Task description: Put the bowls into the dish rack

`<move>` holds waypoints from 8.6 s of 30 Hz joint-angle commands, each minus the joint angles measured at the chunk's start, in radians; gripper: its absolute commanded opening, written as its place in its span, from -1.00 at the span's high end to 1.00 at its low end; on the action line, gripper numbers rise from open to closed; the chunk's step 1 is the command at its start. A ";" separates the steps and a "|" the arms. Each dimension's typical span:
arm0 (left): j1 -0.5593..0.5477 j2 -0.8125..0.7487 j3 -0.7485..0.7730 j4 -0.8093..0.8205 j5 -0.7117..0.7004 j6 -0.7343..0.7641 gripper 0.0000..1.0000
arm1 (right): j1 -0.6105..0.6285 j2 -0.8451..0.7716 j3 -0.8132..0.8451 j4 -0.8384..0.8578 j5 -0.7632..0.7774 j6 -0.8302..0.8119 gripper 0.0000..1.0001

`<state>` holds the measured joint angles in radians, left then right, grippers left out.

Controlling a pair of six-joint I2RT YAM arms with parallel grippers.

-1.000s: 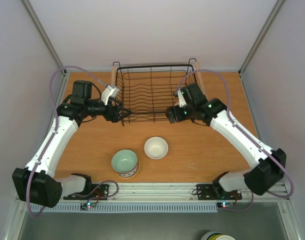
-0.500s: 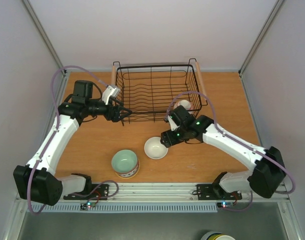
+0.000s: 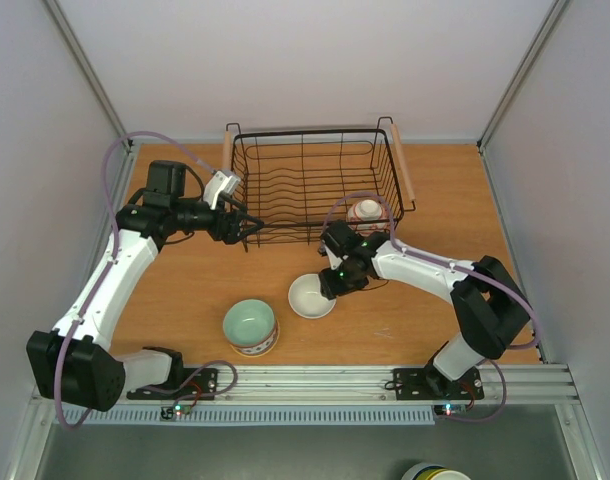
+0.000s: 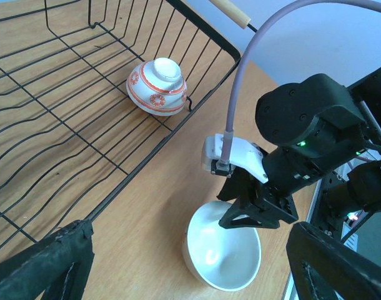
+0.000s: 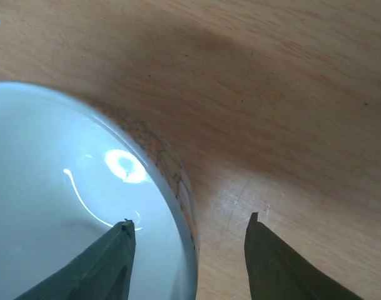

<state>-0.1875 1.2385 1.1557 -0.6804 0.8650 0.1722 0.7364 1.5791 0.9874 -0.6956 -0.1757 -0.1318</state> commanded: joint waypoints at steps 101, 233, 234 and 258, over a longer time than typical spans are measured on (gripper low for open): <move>-0.239 0.116 0.075 -0.208 0.044 0.280 0.99 | 0.179 -0.570 -0.148 0.562 -0.192 0.305 -0.97; -0.197 -0.046 -0.020 0.144 -0.884 -0.006 -0.95 | 0.332 -0.022 0.356 -0.150 0.038 -0.064 0.12; -0.186 -0.045 -0.018 0.146 -0.928 -0.011 -0.95 | 0.337 -0.009 0.359 -0.140 0.028 -0.060 0.12; -0.049 -0.051 -0.010 0.120 -0.832 -0.069 -0.96 | 0.391 0.215 0.432 -0.091 -0.057 -0.051 0.37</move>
<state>-0.2413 1.2102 1.1423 -0.5941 0.0006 0.1116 1.1114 1.7618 1.3811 -0.7990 -0.2070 -0.1871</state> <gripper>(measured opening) 0.977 0.333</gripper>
